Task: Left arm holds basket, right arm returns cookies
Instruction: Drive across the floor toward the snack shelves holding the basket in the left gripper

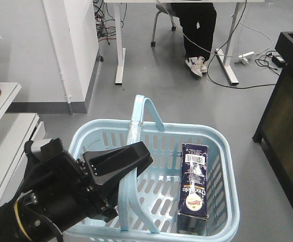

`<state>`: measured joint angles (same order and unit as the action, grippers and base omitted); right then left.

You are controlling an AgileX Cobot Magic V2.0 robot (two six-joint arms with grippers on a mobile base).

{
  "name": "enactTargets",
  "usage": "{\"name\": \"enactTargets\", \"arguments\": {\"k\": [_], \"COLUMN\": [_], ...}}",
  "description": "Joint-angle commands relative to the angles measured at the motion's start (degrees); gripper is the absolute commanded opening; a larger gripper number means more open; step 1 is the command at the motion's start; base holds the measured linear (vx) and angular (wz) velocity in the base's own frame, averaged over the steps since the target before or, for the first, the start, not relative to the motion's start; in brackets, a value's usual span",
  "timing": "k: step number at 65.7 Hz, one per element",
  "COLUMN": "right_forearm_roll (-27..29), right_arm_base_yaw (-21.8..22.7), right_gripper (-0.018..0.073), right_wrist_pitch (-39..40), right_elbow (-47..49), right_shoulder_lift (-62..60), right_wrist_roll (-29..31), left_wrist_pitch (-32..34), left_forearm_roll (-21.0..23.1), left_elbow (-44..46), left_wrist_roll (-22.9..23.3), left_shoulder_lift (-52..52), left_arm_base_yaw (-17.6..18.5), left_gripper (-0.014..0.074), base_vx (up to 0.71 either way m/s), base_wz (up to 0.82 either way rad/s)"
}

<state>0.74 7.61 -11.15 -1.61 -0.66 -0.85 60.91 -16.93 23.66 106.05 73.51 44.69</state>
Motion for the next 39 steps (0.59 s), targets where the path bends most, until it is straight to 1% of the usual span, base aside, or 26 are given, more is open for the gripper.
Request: {"name": "enactTargets", "arguments": {"k": [1, 39], "right_forearm_roll": [-0.25, -0.25], "right_arm_base_yaw": [0.32, 0.32], "right_gripper": [-0.0011, -0.0011], "right_wrist_pitch": [3.99, 3.99], "right_elbow": [-1.05, -1.05], "right_shoulder_lift": [-0.71, -0.71], "right_wrist_roll": [0.17, 0.17], "left_wrist_pitch": [7.80, 7.80], "left_forearm_roll": [1.50, 1.50], "left_elbow": [2.05, 2.05], "left_wrist_roll": [-0.36, -0.36], "left_shoulder_lift": [-1.73, -1.73], "left_arm_base_yaw": [0.34, 0.34], "left_gripper": [-0.0003, -0.0003], "base_vx": [0.41, 0.37], "base_wz": [0.01, 0.03]}}
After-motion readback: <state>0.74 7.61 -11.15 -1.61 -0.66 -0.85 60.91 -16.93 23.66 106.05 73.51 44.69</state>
